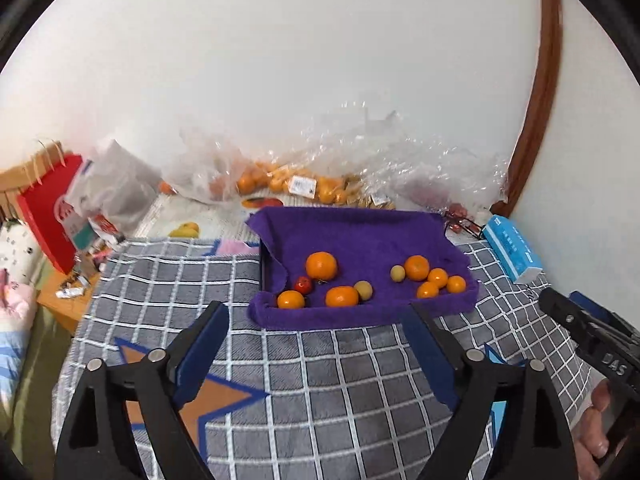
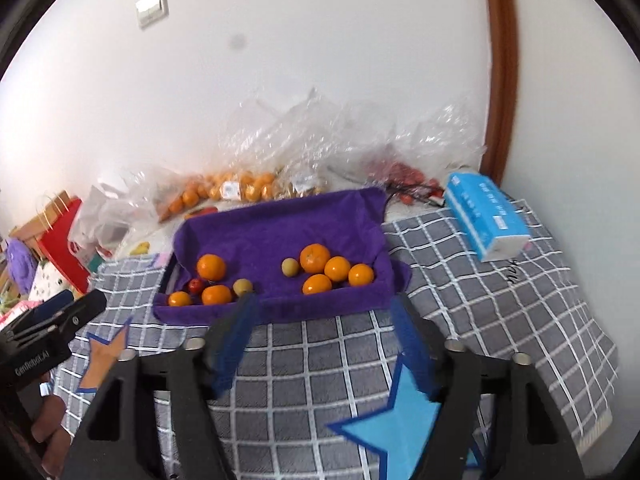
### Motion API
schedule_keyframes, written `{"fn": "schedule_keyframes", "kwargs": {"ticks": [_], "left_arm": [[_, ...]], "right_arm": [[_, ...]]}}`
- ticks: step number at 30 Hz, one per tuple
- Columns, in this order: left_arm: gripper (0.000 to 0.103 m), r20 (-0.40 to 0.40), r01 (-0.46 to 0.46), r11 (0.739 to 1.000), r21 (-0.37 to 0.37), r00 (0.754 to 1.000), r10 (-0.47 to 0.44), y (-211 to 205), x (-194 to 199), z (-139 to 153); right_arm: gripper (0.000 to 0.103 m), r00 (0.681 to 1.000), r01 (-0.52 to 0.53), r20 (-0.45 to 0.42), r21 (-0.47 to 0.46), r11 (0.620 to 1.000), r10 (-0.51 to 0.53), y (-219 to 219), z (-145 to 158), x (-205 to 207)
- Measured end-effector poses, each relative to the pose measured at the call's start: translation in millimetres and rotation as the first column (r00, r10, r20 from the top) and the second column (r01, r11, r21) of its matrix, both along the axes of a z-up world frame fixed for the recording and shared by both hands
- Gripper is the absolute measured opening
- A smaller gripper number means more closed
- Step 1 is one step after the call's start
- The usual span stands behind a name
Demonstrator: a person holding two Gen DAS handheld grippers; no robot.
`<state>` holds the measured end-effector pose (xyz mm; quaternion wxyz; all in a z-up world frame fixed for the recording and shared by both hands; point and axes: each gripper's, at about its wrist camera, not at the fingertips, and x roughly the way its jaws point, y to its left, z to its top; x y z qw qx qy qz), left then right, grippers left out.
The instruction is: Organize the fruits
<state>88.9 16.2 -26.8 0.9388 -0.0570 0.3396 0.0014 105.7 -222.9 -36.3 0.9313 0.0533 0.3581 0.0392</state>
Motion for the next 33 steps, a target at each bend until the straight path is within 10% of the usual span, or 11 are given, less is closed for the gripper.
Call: {"fn": "schedule_keyframes", "kwargs": {"ticks": [9,33], "left_arm": [[0.102,0.064,-0.012,1.000,-0.003,0.998,0.012,-8.5,-60.9,20.4],[0.102,0.103,-0.029,0.999,0.033,0.994,0.026,-23.7,-106.2,32.7]], "right_arm": [[0.102,0.994,0.002,0.109,-0.028,1.000,0.001,-8.0,30.1,-68.5],[0.102,0.988,0.023,0.155,-0.072,0.997,-0.012,-17.3,41.4,-127.4]]}}
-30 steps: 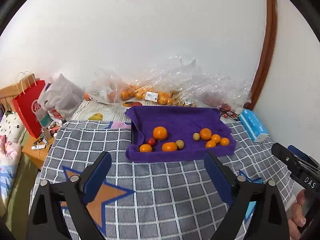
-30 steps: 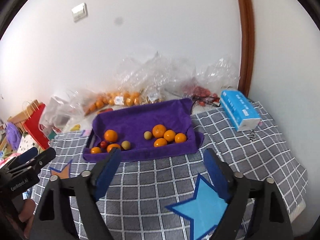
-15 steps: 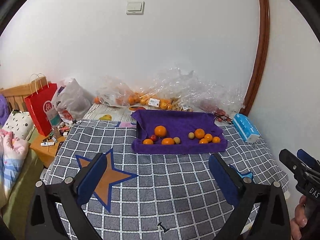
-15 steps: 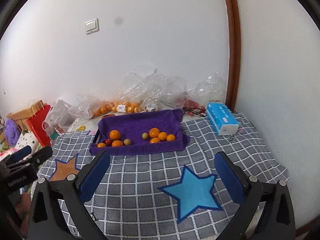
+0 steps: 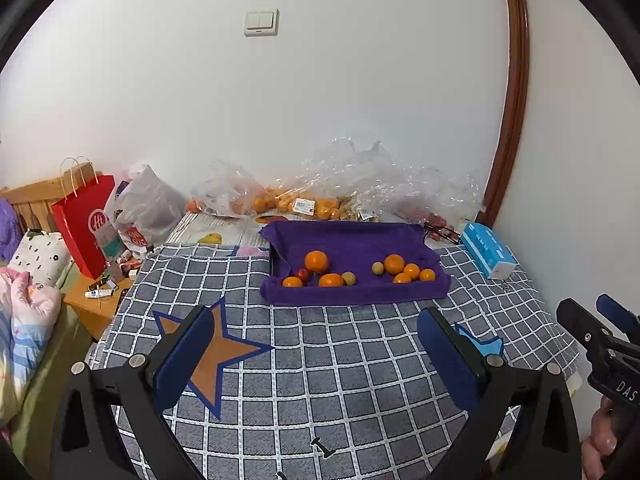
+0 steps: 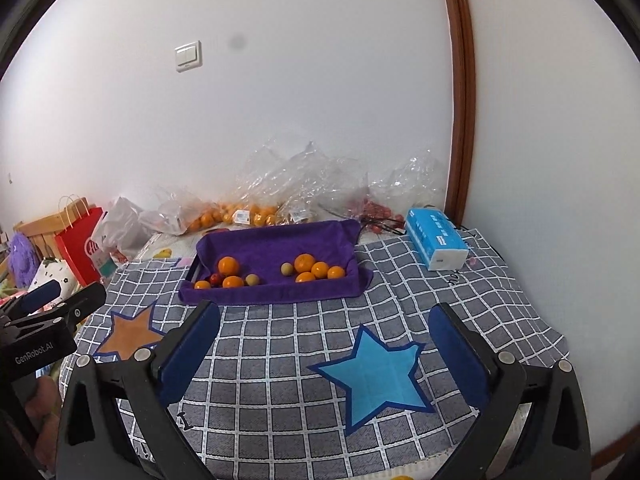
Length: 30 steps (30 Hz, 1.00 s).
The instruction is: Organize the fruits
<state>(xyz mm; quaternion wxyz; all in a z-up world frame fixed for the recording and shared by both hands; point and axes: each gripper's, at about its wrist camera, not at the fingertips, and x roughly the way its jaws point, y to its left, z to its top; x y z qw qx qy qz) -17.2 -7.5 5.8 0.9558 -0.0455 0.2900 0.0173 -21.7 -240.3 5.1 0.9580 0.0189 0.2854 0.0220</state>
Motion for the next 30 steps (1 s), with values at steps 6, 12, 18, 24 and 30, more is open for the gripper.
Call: {"fn": "schedule_keyframes", "kwargs": {"ticks": [6,12,18,24,30], "left_arm": [[0.102,-0.006,0.001,1.000,0.004,1.000,-0.001,-1.9,0.1,-1.0],[0.102,-0.002,0.001,1.000,0.006,1.000,-0.001,-2.1,-1.5,-0.7],[0.102,-0.003,-0.001,1.000,0.008,1.000,0.001,-2.3,-1.4,0.3],[0.102,-0.007,-0.009,1.000,0.001,1.000,0.009,-0.3,-0.6,0.4],[0.102,-0.008,-0.005,1.000,0.001,1.000,0.005,-0.3,0.0,-0.2]], "right_arm": [[0.102,1.000,0.002,0.001,0.002,1.000,-0.002,-1.7,-0.7,-1.1],[0.102,1.000,0.003,0.001,0.001,1.000,-0.003,-1.4,0.3,-2.5],[0.102,1.000,0.003,-0.002,0.005,1.000,-0.003,0.0,0.5,-3.0],[0.102,1.000,0.006,-0.002,0.001,1.000,-0.006,2.1,0.9,-3.3],[0.102,1.000,0.006,0.003,0.006,1.000,-0.006,1.3,1.7,-3.6]]}}
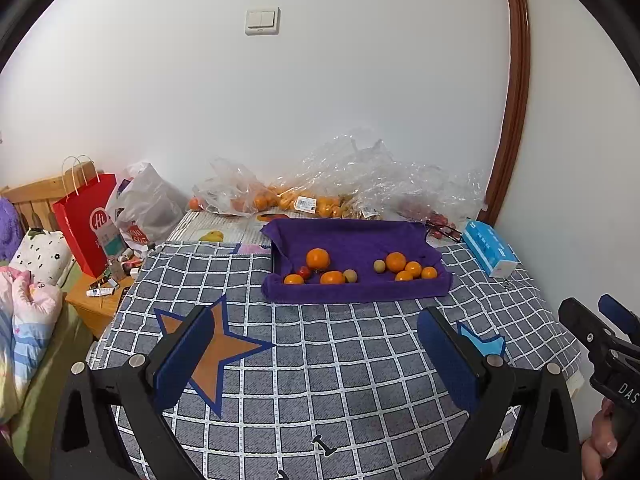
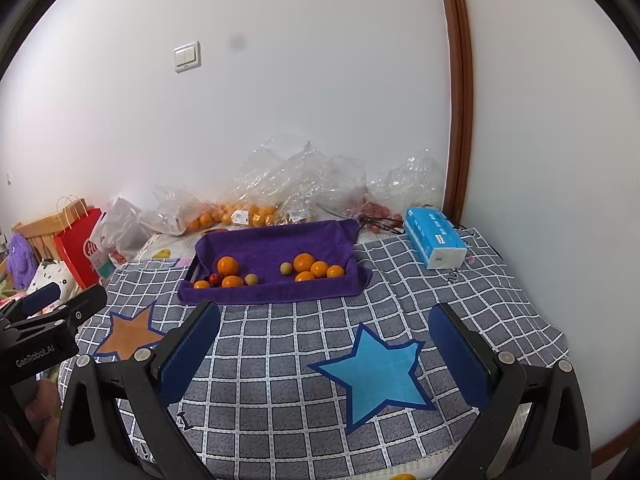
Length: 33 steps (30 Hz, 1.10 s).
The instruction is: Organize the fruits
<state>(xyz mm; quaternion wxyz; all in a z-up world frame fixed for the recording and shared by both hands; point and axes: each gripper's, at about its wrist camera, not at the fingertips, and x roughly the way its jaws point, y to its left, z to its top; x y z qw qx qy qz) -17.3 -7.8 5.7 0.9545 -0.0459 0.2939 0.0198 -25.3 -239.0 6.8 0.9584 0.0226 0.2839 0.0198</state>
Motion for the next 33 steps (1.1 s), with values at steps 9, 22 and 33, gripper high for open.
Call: {"fn": "schedule_keyframes", "kwargs": {"ticks": [9,22,33], "left_arm": [[0.102,0.000,-0.005,1.000,-0.001,1.000,0.005,0.2,-1.1,-1.6],[0.102,-0.001,-0.005,1.000,-0.007,1.000,0.005,1.4,-0.5,-1.5],[0.102,-0.006,0.000,1.000,-0.011,1.000,0.000,0.2,-1.9,-1.9]], "right_arm": [[0.102,1.000,-0.004,0.004,0.000,1.000,0.004,0.5,0.1,-1.4],[0.102,1.000,-0.011,0.005,-0.005,1.000,0.011,2.8,-0.8,-1.6],[0.102,1.000,-0.011,0.007,-0.004,1.000,0.011,3.5,-0.8,-2.5]]}}
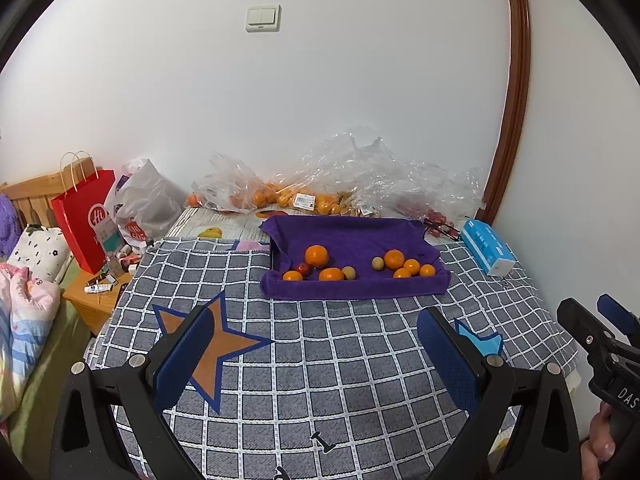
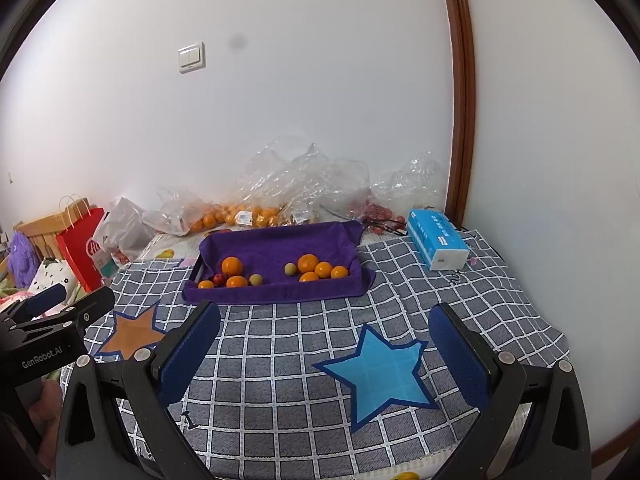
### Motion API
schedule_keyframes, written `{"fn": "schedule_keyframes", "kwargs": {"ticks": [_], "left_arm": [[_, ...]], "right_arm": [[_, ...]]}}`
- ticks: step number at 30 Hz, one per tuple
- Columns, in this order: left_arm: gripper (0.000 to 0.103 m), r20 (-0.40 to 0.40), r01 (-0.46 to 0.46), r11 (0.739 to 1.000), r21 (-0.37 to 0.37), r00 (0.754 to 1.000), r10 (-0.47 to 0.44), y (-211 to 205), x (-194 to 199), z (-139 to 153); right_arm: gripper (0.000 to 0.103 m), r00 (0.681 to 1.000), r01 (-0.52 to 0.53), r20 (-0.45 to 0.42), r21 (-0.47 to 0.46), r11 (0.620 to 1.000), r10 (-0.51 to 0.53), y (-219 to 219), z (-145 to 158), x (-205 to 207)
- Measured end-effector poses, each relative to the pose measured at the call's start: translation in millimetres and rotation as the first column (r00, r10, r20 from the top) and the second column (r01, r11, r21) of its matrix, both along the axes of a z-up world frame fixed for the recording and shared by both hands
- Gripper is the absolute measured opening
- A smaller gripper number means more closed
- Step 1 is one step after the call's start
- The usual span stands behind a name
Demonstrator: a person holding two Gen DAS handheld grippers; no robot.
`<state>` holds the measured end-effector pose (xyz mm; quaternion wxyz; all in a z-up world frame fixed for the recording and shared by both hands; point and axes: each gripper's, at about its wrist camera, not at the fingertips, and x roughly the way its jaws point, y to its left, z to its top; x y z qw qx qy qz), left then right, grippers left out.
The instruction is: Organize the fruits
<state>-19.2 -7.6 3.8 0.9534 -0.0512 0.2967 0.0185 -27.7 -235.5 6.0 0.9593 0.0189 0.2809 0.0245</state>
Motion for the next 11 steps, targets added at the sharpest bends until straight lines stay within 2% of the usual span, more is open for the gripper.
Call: {"fn": "schedule_keyframes", "kwargs": {"ticks": [11], "left_arm": [[0.102,-0.007,0.009,1.000,-0.010,1.000,-0.009,0.6,1.5,-1.8]], "right_arm": [[0.102,1.000,0.001,0.001,0.003,1.000,-0.001,0.7,-0.5,-1.1]]}}
